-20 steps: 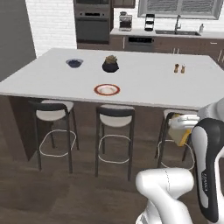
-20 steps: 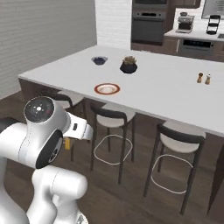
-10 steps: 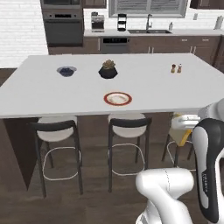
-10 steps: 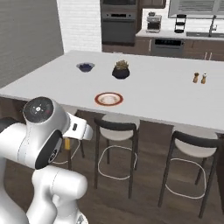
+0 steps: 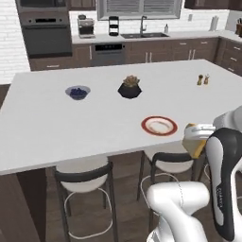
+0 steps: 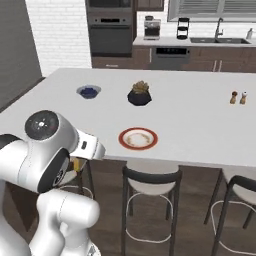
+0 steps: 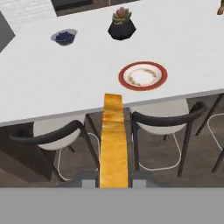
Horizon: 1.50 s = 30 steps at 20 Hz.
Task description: Start the toaster. Once the lever pops up, take the bread to the plate on the dining counter.
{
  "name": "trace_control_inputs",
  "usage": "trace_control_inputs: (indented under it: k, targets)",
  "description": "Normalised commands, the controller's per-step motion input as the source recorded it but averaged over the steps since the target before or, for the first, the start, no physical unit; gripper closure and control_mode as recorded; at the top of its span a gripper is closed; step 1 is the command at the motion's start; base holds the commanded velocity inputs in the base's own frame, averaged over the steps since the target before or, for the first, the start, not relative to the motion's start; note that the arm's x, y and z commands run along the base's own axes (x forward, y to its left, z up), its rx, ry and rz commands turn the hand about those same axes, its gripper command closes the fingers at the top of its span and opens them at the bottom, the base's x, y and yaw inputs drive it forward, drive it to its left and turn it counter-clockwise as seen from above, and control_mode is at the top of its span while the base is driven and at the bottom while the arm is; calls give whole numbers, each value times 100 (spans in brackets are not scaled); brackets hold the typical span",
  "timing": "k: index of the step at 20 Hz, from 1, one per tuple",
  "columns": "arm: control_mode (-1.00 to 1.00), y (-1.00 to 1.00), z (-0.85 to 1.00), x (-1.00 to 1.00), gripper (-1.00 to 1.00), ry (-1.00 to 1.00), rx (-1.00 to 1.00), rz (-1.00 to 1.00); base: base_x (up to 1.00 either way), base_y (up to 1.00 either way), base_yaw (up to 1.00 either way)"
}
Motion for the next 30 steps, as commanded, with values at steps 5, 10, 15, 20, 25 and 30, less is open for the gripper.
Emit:
trace_control_inputs:
  k: [5,10,15,20,25,30]
  targets:
    - [100,0,0,0,100,0,0,0,100,-2,-10]
    - [100,0,0,0,100,0,0,0,95,-29,17]
    - [100,0,0,0,100,0,0,0,67,-31,47]
    - [100,0,0,0,100,0,0,0,58,-23,22]
    - [-100,-6,-1,49,100,0,3,12,29,-1,7]
    - [-100,-46,-6,77,100,4,9,15,0,0,0]
